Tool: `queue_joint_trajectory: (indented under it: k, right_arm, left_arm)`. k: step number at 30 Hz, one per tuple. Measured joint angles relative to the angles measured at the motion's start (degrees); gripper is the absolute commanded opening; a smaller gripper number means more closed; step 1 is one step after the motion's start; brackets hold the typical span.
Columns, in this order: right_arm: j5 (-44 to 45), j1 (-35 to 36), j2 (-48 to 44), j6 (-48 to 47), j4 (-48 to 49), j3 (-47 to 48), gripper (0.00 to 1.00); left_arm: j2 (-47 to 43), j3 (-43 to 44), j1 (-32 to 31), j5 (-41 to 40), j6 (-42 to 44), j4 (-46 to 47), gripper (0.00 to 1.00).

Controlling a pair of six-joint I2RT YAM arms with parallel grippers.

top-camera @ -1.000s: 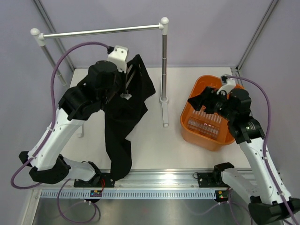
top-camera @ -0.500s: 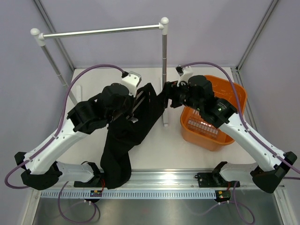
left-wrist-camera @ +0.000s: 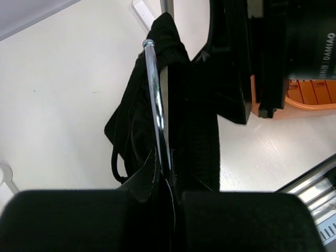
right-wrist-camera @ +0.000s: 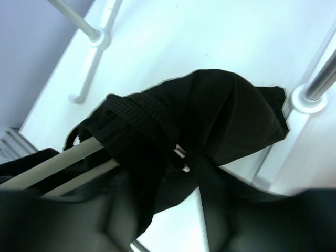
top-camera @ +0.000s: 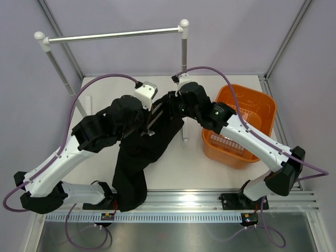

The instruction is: Remove the shorts from the hanger

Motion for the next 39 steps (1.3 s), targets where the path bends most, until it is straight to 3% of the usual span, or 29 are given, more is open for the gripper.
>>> queue_joint_trajectory:
  k: [2, 6, 19, 31, 39]
  right_arm:
    - [1.2, 0.0, 0.8, -0.2, -0.5, 0.8, 0.16]
    - [3.6, 0.1, 1.1, -0.6, -1.5, 2.7, 0.0]
    - [13.5, -2.4, 6.2, -1.1, -12.1, 16.0, 0.0]
    - [11.2, -5.2, 7.1, 0.2, -13.9, 14.6, 0.0]
    - [10.4, -2.8, 4.4, 2.0, -12.5, 5.3, 0.0]
  left_arm:
    - [-0.2, -0.1, 0.0, 0.0, 0.0, 0.0, 0.0]
    - [-1.0, -0.4, -0.2, 0.0, -0.1, -0.2, 0.0]
    - [-5.7, -3.3, -4.9, -1.4, -1.9, -1.0, 0.0]
    - [-10.2, -5.4, -5.1, -2.6, -2.5, 0.7, 0.0]
    - [-12.9, -7.3, -5.1, -3.8, -2.3, 5.8, 0.0]
